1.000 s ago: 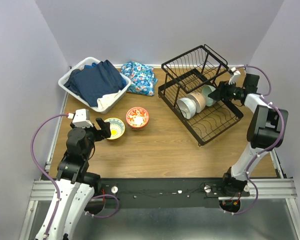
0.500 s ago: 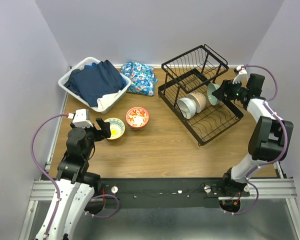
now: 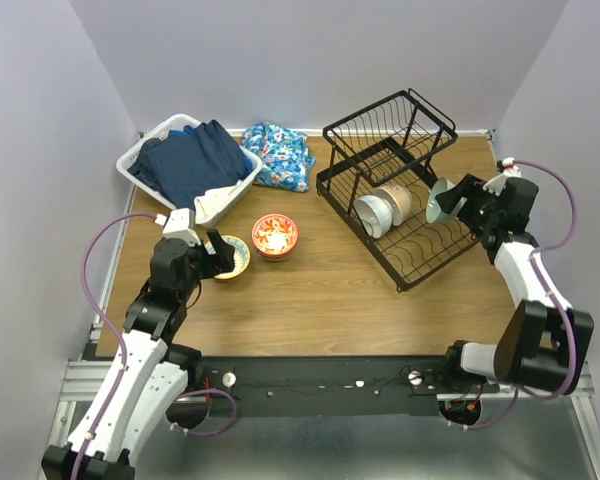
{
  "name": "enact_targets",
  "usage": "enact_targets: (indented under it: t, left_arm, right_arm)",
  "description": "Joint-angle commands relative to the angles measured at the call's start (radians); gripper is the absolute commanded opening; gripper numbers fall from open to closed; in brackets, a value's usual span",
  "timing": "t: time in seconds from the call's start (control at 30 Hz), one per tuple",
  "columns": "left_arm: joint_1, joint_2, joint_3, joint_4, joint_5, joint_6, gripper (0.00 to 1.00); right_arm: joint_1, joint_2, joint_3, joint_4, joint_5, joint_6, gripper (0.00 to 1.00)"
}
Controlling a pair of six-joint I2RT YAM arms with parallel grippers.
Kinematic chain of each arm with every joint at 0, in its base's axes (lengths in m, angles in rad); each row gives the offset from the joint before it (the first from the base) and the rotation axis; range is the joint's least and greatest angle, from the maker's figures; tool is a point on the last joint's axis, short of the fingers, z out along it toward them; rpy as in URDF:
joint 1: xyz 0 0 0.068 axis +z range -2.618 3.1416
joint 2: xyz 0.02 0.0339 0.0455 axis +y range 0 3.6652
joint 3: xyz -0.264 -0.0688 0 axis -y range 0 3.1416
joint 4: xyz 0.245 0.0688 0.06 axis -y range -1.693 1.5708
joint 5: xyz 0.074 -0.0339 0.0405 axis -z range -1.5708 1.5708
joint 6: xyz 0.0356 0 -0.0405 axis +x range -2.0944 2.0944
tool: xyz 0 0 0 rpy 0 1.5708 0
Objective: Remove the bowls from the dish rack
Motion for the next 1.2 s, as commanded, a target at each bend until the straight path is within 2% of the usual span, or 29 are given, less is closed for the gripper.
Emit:
enact_targets:
  t: [0.0,0.2,0.33,0.5,0.73,0.93,1.17]
  left_arm:
    - [-0.05,0.076,0.072,0.029,0.036,-0.044,0.91]
    - [-0.136,0.191,0.137,0.063,0.022,-0.078,0.91]
    - [-0.196,0.269,0.193,0.08,0.01,-0.096,0.91]
    - [-0.274,0.334,0.266,0.092,-0.004,-0.125,0.91]
    - [-0.384,0.45,0.356,0.084,-0.002,-0.194,0.91]
    - [-0.502,0.55,0.46,0.073,-0.033,-0.22,0.91]
    - [-0.552,0.62,0.422,0.225,-0.054,-0.312,0.9]
  right_arm:
    - [0.001,-0.125,-0.052,0.063,0.107,0.2,0.2]
    - [0.051,-0.225,-0.095,0.047,0.068,0.328,0.21]
    - [0.108,-0.292,-0.093,0.003,0.042,0.356,0.2]
    - [0.146,-0.334,-0.061,-0.034,-0.125,0.366,0.2]
    - [0.176,-0.38,-0.101,-0.04,-0.312,0.426,0.2]
    - [0.209,-0.364,-0.127,0.019,-0.45,0.478,0.2]
    - [0.239,-0.328,-0.187,0.154,-0.556,0.549,0.2]
